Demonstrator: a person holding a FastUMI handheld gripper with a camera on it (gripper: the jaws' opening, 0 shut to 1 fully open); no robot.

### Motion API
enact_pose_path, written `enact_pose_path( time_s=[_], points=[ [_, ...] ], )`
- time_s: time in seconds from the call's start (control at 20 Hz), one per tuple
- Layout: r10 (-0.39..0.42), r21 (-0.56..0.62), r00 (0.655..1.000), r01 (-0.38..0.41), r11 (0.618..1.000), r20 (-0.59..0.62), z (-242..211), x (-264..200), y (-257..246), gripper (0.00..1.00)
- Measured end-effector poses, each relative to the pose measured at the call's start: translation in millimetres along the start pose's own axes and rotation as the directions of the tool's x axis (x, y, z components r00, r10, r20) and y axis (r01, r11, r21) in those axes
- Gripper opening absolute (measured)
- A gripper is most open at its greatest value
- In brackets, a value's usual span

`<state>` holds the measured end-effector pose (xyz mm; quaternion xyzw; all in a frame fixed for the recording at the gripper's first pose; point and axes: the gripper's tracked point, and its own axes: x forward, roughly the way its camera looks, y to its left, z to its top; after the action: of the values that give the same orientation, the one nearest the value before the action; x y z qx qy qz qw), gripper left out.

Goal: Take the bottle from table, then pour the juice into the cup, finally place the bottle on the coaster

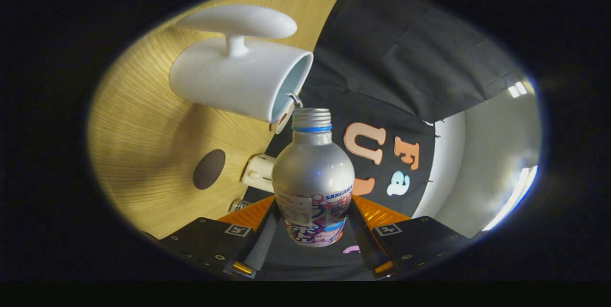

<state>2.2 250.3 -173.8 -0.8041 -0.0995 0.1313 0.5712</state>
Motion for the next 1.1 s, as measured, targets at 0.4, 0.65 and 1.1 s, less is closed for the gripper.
enact_pose_path(
  time_s=[0.4, 0.65, 1.1],
  points=[
    [-0.016, -0.033, 1.0, 0.017, 0.999, 0.018, 1, 0, -4, 0.78],
    [-0.022, -0.052, 1.0, 0.023, 0.998, 0.022, 2, -2, -6, 0.78],
    [-0.003, -0.106, 0.999, 0.008, 0.994, 0.045, 0, 1, -11, 0.78]
  ],
)
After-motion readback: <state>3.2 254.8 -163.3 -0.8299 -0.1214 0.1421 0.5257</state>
